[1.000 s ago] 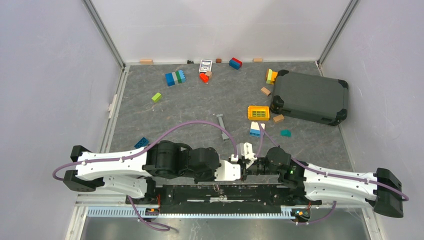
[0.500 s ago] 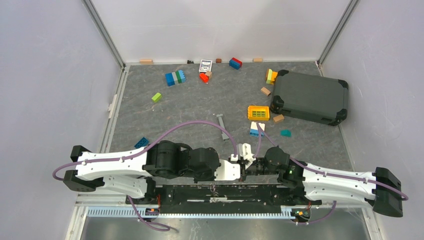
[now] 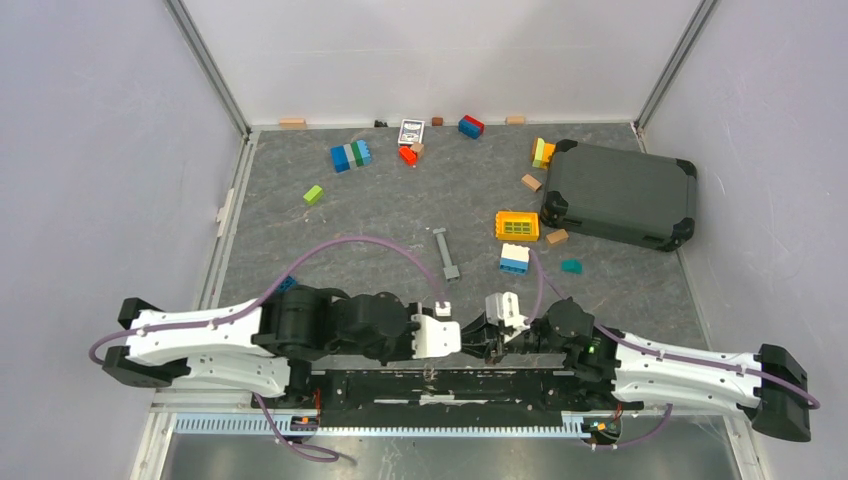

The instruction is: Remove the keys from the keyring

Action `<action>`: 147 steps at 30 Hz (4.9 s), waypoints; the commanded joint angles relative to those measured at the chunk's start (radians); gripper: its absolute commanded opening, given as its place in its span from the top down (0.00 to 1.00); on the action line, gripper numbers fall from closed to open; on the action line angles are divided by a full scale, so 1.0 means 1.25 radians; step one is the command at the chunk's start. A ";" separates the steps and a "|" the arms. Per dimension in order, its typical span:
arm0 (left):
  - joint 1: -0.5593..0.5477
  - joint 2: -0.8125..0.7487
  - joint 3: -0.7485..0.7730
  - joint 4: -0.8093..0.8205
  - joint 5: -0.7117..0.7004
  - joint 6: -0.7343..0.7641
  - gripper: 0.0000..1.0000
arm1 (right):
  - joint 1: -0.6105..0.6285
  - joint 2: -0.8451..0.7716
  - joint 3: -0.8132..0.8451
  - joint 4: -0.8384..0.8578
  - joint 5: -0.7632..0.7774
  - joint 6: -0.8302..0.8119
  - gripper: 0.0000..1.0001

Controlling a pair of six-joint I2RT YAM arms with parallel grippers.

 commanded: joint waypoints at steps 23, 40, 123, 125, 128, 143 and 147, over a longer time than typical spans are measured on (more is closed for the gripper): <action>-0.002 -0.328 -0.323 0.473 0.061 -0.069 0.49 | 0.001 -0.094 -0.010 0.098 -0.074 -0.064 1.00; -0.001 -0.304 -0.355 0.511 0.109 -0.085 0.56 | 0.001 -0.118 -0.023 0.117 -0.080 -0.065 1.00; -0.002 -0.265 -0.350 0.575 0.116 -0.062 0.59 | 0.001 -0.121 -0.051 0.184 -0.095 -0.046 1.00; -0.002 -0.262 -0.350 0.577 0.118 -0.060 0.62 | 0.001 -0.120 -0.052 0.185 -0.097 -0.046 1.00; -0.001 -0.262 -0.350 0.578 0.120 -0.058 0.68 | 0.001 -0.122 -0.052 0.186 -0.097 -0.046 1.00; -0.001 -0.255 -0.328 0.543 0.121 -0.030 0.98 | 0.001 -0.122 -0.045 0.148 -0.083 -0.056 0.99; -0.001 -0.250 -0.293 0.476 0.121 -0.007 0.98 | 0.001 -0.126 -0.009 0.060 -0.069 -0.065 0.81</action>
